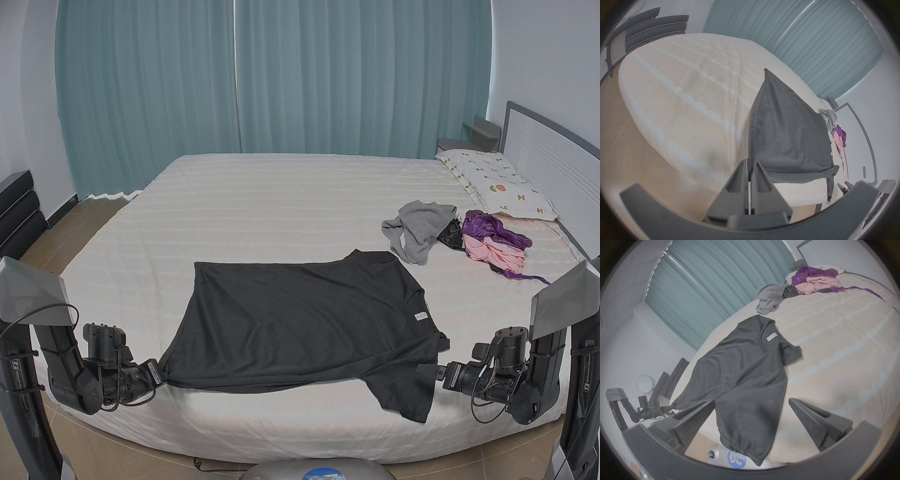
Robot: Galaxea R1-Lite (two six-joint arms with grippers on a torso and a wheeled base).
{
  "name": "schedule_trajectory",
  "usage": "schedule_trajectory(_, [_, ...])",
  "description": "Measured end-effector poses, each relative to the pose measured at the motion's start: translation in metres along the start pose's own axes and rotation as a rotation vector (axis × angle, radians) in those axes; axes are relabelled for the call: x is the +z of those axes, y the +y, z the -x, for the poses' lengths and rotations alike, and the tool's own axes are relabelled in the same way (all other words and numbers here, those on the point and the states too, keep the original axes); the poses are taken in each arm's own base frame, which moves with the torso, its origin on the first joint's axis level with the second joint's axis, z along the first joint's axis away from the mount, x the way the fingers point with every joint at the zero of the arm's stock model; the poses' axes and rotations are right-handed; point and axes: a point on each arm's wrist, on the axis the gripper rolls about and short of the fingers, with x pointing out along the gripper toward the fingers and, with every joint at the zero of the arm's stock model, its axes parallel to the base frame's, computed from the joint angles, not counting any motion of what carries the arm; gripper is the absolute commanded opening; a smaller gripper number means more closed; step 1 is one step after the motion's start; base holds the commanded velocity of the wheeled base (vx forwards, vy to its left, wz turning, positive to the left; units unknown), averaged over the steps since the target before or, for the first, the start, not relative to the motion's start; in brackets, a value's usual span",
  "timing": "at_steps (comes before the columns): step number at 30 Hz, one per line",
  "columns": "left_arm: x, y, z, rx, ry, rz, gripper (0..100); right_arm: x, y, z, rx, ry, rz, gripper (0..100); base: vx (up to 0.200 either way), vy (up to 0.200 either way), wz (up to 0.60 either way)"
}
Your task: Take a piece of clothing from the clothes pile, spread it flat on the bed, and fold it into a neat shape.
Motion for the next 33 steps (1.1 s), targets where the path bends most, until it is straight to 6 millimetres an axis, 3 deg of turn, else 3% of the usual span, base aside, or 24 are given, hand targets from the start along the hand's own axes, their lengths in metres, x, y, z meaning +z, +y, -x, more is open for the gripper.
schedule_trajectory(8, [0.0,0.0,0.0,0.001,0.002,0.0,0,-0.025,-0.003,-0.003,-0.015,0.095,0.006,100,0.0,0.0,0.0])
schedule_trajectory(18, [0.0,0.0,0.0,0.001,0.001,0.0,0,-0.022,-0.005,-0.023,-0.003,0.068,0.018,100,0.0,0.0,0.0])
schedule_trajectory(19, [0.0,0.0,0.0,0.001,0.001,0.0,0,-0.022,-0.005,-0.025,-0.001,0.063,0.019,0,0.0,0.0,0.0])
schedule_trajectory(27, [0.0,0.0,0.0,0.001,0.001,0.0,0,-0.023,-0.007,-0.029,-0.008,0.063,0.016,0,0.0,0.0,0.0])
schedule_trajectory(33, [0.0,0.0,0.001,0.001,0.002,0.0,0,-0.021,-0.009,-0.017,-0.039,0.057,0.004,0,0.0,0.0,0.0])
